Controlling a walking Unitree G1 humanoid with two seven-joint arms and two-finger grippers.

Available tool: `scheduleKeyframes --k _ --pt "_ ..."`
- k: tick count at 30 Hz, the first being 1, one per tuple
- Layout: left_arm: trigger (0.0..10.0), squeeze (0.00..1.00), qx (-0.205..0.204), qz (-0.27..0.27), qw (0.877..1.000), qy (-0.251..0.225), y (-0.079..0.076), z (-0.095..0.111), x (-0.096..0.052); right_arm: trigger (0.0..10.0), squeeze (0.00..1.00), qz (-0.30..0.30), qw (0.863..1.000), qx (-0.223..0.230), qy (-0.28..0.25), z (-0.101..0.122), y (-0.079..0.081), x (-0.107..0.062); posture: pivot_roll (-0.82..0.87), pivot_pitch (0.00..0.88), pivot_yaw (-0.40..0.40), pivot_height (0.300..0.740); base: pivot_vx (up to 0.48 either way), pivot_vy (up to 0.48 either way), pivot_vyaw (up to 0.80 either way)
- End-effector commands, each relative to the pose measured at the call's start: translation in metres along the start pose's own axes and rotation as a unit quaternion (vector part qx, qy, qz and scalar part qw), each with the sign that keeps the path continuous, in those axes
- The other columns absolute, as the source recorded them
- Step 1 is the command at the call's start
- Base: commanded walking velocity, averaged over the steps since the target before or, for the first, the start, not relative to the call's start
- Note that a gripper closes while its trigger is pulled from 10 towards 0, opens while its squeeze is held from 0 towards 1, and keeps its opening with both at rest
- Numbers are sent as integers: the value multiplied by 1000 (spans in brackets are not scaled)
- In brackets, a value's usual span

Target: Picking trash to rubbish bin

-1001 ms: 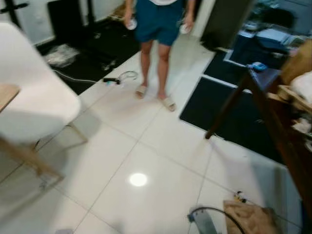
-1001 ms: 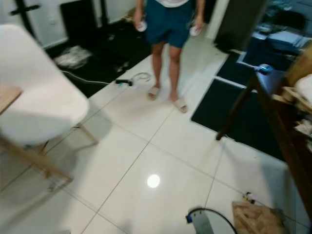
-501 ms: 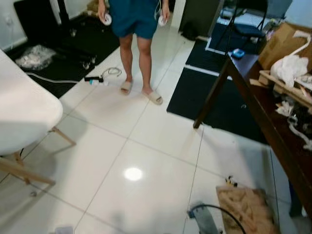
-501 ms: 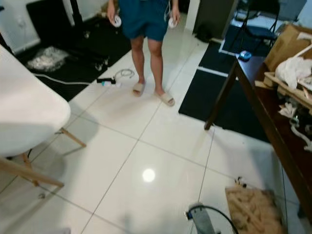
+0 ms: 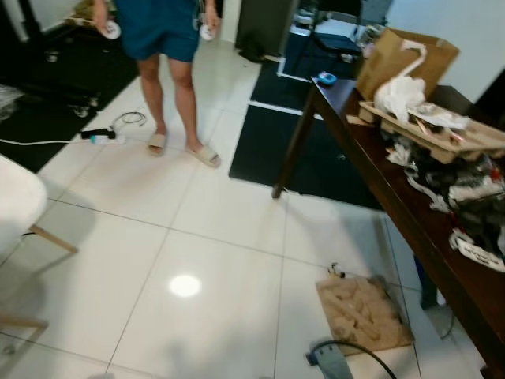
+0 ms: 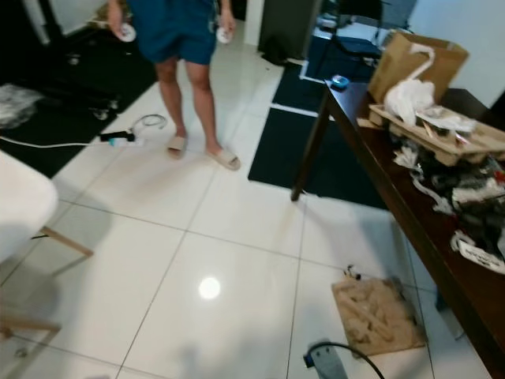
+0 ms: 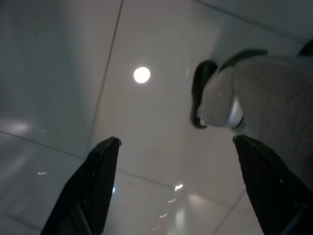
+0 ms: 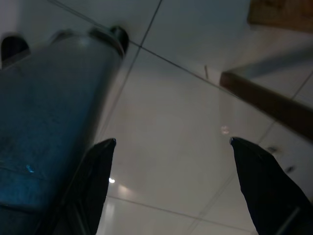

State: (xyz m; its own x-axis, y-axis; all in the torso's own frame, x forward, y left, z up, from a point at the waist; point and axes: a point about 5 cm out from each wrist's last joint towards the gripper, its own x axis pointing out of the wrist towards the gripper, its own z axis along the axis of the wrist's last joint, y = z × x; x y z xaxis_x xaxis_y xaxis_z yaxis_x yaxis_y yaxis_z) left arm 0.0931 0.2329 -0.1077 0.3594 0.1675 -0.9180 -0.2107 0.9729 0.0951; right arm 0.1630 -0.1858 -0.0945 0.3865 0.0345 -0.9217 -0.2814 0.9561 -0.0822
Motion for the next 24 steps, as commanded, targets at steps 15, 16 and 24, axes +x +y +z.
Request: scheduleKeyframes --k 15,16,24 --pt "10000 0 6 -8 1000 8 -6 -5 0 10000 0 17 1000 -6 17 -7 5 0 224 99 -95 740 0 0 -800" --pt "10000 0 4 -7 1000 8 -6 -5 0 10000 0 16 1000 -8 16 -7 5 0 223 101 -95 740 0 0 -800" --pt "10000 0 -1 -5 1000 11 -5 -7 -1 10000 0 15 1000 -6 11 -3 4 0 230 97 -98 740 0 0 -800"
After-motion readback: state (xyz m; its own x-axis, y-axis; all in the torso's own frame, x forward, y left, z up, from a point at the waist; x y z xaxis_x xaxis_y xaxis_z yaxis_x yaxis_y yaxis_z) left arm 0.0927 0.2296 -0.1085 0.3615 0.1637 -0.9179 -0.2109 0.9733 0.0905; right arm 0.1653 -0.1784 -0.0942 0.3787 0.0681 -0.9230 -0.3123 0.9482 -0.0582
